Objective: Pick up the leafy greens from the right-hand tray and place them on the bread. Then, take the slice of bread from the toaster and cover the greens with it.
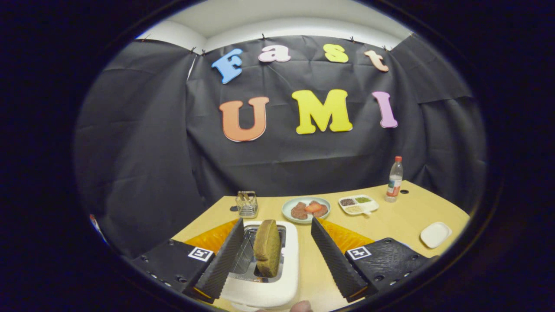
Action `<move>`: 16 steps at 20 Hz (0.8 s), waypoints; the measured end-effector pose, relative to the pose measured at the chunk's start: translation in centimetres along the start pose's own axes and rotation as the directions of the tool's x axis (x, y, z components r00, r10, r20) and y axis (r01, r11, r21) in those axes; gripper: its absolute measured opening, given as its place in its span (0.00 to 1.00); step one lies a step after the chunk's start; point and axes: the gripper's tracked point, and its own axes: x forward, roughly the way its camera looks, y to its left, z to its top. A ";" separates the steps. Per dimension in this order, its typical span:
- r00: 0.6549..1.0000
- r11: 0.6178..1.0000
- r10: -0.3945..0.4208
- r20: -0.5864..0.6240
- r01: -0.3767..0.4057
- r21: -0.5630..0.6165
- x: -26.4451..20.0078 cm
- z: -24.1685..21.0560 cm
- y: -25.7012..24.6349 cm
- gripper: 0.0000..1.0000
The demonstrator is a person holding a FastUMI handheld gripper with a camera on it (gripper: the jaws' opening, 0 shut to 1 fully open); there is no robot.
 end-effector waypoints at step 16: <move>0.996 0.999 0.037 -0.080 -0.035 0.031 1.9 -1.4 0.5 0.02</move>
